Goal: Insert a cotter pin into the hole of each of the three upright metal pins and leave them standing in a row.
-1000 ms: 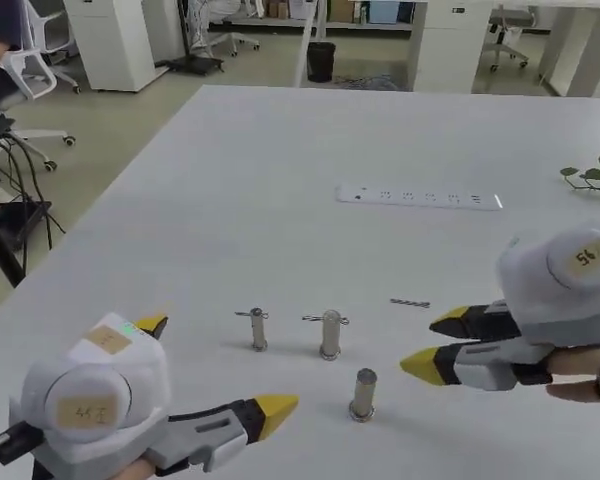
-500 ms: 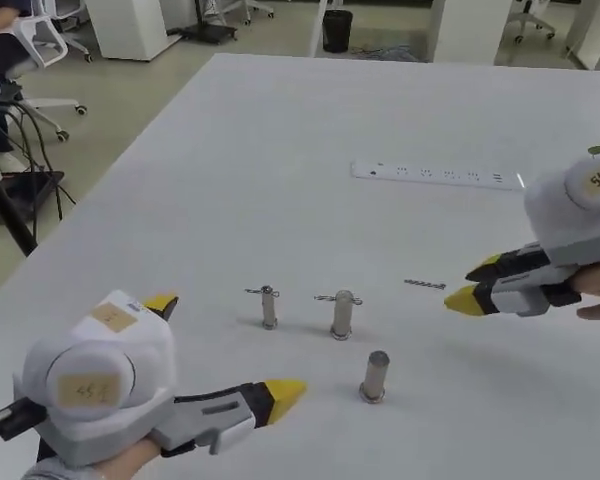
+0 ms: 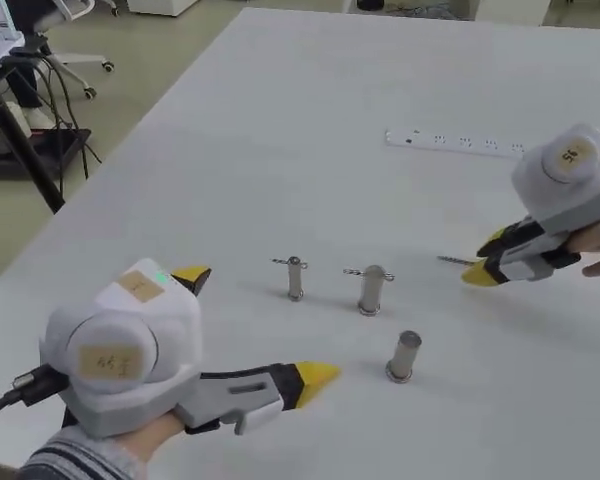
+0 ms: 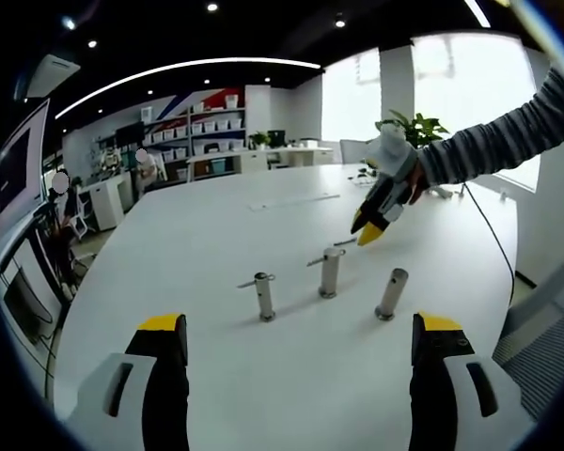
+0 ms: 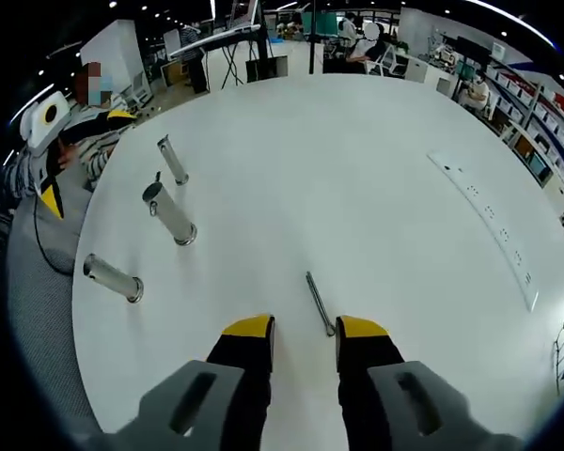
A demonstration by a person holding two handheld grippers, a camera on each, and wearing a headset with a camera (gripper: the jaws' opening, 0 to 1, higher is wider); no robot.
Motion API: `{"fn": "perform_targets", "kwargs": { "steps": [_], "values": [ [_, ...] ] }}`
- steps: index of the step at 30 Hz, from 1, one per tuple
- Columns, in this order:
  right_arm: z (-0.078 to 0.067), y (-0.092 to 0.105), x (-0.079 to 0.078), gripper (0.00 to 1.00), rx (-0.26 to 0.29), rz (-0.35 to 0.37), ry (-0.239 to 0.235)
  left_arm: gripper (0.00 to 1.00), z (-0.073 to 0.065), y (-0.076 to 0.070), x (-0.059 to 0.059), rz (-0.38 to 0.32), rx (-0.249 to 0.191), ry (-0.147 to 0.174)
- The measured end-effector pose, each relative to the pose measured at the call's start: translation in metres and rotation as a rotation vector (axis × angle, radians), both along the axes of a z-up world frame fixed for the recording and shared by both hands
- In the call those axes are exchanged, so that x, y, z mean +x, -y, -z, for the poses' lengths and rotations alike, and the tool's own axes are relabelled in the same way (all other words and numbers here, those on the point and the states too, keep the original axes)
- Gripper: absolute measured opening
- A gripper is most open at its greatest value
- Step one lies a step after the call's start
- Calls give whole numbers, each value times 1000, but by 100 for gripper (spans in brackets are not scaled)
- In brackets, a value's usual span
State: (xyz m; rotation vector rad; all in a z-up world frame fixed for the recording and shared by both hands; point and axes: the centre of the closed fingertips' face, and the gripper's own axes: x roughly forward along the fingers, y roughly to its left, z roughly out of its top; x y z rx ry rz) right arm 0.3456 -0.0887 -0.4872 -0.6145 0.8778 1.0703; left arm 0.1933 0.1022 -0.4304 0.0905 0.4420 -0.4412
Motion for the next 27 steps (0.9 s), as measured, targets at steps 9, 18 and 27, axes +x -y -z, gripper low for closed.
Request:
{"fn": "perform_targets", "kwargs": {
  "steps": [9, 18, 27],
  "values": [
    [10, 4, 7, 12, -66, -17, -25, 99, 0, 1, -2, 1, -9, -3],
    [10, 4, 7, 6, -96, -68, -13, 99, 2, 2, -4, 8, -3, -14],
    [12, 4, 10, 0, -119, -77, 4, 98, 4, 5, -5, 25, -1, -22]
  ]
}}
